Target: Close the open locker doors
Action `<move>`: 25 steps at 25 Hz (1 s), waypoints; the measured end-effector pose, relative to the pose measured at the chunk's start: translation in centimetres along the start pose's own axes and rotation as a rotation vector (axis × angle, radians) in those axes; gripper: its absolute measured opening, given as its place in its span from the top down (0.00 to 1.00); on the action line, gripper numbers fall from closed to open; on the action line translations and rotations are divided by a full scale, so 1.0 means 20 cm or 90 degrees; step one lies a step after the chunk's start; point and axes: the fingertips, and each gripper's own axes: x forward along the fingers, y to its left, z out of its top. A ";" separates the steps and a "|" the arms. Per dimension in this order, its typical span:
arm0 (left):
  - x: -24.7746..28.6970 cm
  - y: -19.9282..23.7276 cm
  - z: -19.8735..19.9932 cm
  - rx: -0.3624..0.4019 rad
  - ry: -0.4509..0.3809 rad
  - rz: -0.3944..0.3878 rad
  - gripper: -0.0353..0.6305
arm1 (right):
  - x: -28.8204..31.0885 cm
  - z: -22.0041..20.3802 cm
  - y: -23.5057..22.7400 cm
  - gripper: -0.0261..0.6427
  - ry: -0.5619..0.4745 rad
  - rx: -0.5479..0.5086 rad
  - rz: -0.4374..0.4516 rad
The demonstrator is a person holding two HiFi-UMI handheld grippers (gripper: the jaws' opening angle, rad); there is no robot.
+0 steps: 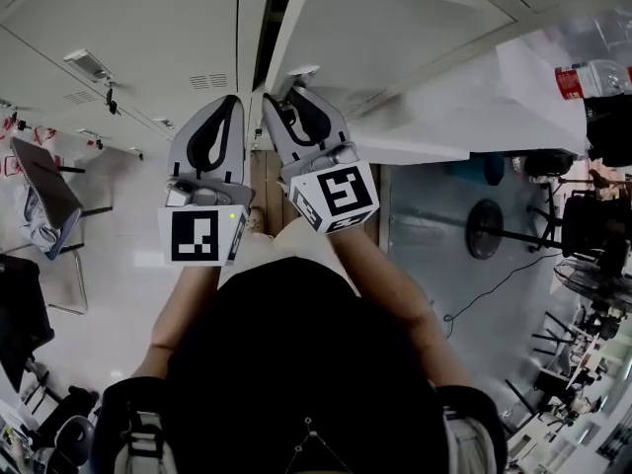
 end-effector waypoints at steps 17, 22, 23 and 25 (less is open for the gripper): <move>0.07 0.04 -0.01 -0.004 0.010 0.007 0.94 | 0.20 0.01 -0.08 0.83 0.005 0.004 0.001; 0.09 0.06 -0.01 -0.002 0.000 0.009 0.94 | 0.23 0.01 -0.11 0.84 0.004 0.003 -0.003; 0.09 0.07 0.00 -0.001 -0.004 0.009 0.94 | 0.24 0.01 -0.11 0.84 0.004 0.002 -0.004; 0.10 0.08 -0.02 -0.005 0.006 0.014 0.94 | 0.26 0.01 -0.12 0.84 0.004 0.000 -0.006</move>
